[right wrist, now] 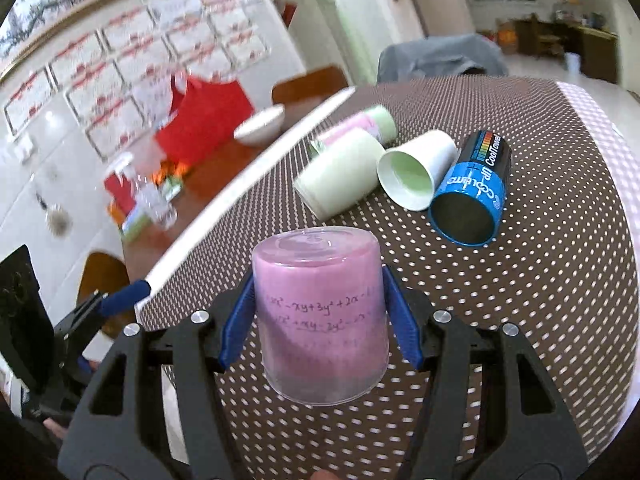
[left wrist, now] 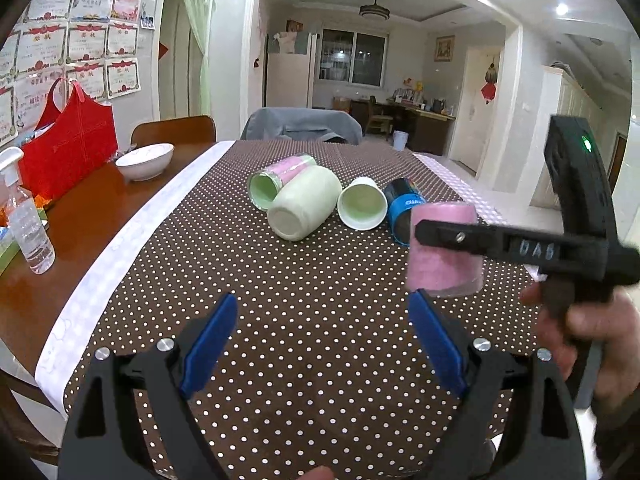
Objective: Flip cup upside down
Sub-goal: 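Lower the inverted pink cup onto the runner and open the right tool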
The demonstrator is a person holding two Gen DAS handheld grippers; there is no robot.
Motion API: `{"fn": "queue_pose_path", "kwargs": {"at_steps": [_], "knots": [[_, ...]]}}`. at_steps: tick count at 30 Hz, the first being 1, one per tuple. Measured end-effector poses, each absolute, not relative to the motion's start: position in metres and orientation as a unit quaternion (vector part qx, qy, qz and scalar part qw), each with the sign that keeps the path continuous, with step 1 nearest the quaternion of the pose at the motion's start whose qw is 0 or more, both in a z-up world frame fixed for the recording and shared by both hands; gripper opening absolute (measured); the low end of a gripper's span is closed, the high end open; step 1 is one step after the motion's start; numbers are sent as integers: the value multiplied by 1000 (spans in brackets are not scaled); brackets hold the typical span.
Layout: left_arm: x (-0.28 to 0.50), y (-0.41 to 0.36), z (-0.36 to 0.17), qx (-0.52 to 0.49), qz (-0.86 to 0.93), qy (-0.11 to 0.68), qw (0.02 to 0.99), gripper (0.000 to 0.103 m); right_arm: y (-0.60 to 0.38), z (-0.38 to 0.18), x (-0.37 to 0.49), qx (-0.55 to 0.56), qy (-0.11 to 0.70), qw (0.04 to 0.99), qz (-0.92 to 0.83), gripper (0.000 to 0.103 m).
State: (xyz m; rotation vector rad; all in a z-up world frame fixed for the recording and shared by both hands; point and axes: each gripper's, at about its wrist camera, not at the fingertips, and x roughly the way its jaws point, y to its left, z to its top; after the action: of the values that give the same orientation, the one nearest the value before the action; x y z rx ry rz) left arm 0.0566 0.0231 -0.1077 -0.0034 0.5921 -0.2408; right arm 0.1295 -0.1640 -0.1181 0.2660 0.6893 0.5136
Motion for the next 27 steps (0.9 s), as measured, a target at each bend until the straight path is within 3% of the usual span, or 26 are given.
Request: {"fn": "queue_pose_path", "kwargs": {"at_steps": [9, 27], "knots": [[51, 35, -99, -14, -107, 280, 954, 86, -143, -136, 118, 96, 271, 942, 175, 61], [51, 40, -94, -19, -106, 275, 955, 86, -127, -163, 131, 78, 307, 937, 145, 61]]}}
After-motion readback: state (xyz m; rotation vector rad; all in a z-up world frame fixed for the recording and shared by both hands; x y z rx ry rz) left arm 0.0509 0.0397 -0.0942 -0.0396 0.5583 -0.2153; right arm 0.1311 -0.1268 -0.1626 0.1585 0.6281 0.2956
